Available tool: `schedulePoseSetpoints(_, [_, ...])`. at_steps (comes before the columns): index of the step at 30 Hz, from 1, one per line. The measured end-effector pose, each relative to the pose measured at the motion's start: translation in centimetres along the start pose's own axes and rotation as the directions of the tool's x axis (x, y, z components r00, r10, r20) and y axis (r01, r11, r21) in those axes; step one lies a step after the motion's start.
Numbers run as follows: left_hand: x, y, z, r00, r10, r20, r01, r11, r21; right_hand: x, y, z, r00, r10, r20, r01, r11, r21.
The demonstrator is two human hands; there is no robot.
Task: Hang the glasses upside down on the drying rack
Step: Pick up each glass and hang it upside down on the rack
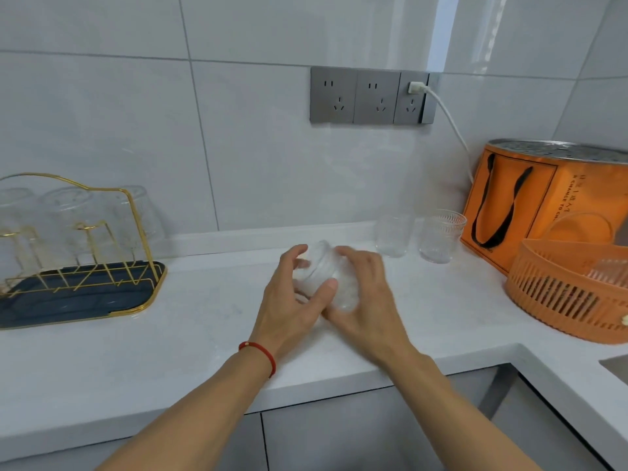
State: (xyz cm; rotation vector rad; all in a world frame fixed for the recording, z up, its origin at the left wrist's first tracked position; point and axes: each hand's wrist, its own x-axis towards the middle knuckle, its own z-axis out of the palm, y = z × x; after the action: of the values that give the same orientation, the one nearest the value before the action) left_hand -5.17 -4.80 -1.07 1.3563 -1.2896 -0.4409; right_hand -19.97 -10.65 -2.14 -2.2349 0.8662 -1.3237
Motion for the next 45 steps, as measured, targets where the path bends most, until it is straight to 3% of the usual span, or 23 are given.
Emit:
schedulePoseSetpoints(3, [-0.9, 0.2, -2.9, 0.989, -0.116, -0.093, 0.099, 0.98, -0.173, -0.3, -2.6, 2.5, 0.994, -0.021, 0.111, 0.007, 0.992, 0.128])
schedulePoseSetpoints(5, [-1.3, 0.2, -5.8, 0.971, -0.199, -0.131, 0.151, 0.939, -0.309, 0.1, -4.2, 3.2, 0.973, 0.107, 0.202, -0.171, 0.929, 0.328])
schedulePoseSetpoints(7, [-1.8, 0.2, -8.8, 0.965, -0.227, -0.134, 0.162, 0.911, -0.379, 0.9, -5.7, 4.0, 0.892, 0.211, 0.4, -0.407, 0.761, 0.506])
schedulePoseSetpoints(9, [-2.5, 0.1, -11.8, 0.97, -0.206, -0.127, 0.153, 0.928, -0.339, 1.7, -7.3, 5.3, 0.795, 0.194, 0.575, -0.55, 0.632, 0.547])
schedulePoseSetpoints(11, [-3.1, -0.5, -15.1, 0.979, -0.165, -0.116, 0.137, 0.967, -0.215, 2.3, -8.8, 7.0, 0.784, 0.173, 0.596, -0.566, 0.595, 0.571])
schedulePoseSetpoints(13, [-3.7, -1.4, -19.0, 0.976, -0.122, -0.179, 0.119, 0.993, -0.03, 3.1, -10.6, 8.3, 0.827, 0.173, 0.535, -0.491, 0.686, 0.537])
schedulePoseSetpoints(15, [-4.4, -3.3, -23.2, 0.935, -0.066, -0.348, 0.176, 0.939, 0.295, 4.0, -12.8, 9.0, 0.873, 0.116, 0.473, -0.356, 0.814, 0.458])
schedulePoseSetpoints(17, [-5.5, -5.4, -26.3, 0.898, -0.046, -0.438, 0.351, 0.678, 0.646, 5.2, -15.5, 9.7, 0.904, 0.018, 0.427, -0.222, 0.873, 0.434])
schedulePoseSetpoints(18, [-6.0, -6.3, -27.0, 0.896, -0.068, -0.439, 0.397, 0.566, 0.723, 5.9, -17.0, 10.2, 0.914, -0.039, 0.404, -0.15, 0.892, 0.425])
schedulePoseSetpoints(19, [-6.4, -7.0, -27.2, 0.901, -0.091, -0.424, 0.407, 0.516, 0.754, 6.5, -18.7, 10.9, 0.92, -0.099, 0.379, -0.073, 0.907, 0.415])
schedulePoseSetpoints(22, [-6.6, -7.9, -26.9, 0.934, -0.099, -0.343, 0.342, 0.519, 0.784, 8.8, -23.7, 14.1, 0.917, -0.248, 0.312, 0.133, 0.928, 0.347])
schedulePoseSetpoints(27, [-6.5, -8.5, -27.0, 0.949, -0.148, -0.278, 0.315, 0.494, 0.811, 12.9, -29.7, 20.2, 0.862, -0.325, 0.389, 0.256, 0.941, 0.22])
schedulePoseSetpoints(35, [-6.5, -8.7, -27.0, 0.955, -0.139, -0.263, 0.298, 0.467, 0.833, 15.2, -32.5, 28.0, 0.748, -0.266, 0.608, 0.391, 0.917, -0.081])
schedulePoseSetpoints(39, [-6.4, -8.7, -27.0, 0.953, -0.143, -0.268, 0.303, 0.492, 0.816, 15.2, -32.0, 30.1, 0.691, -0.276, 0.668, 0.539, 0.813, -0.22])
schedulePoseSetpoints(45, [-6.4, -8.5, -27.1, 0.951, -0.165, -0.262, 0.309, 0.506, 0.805, 15.1, -30.6, 31.3, 0.656, -0.279, 0.701, 0.576, 0.786, -0.226])
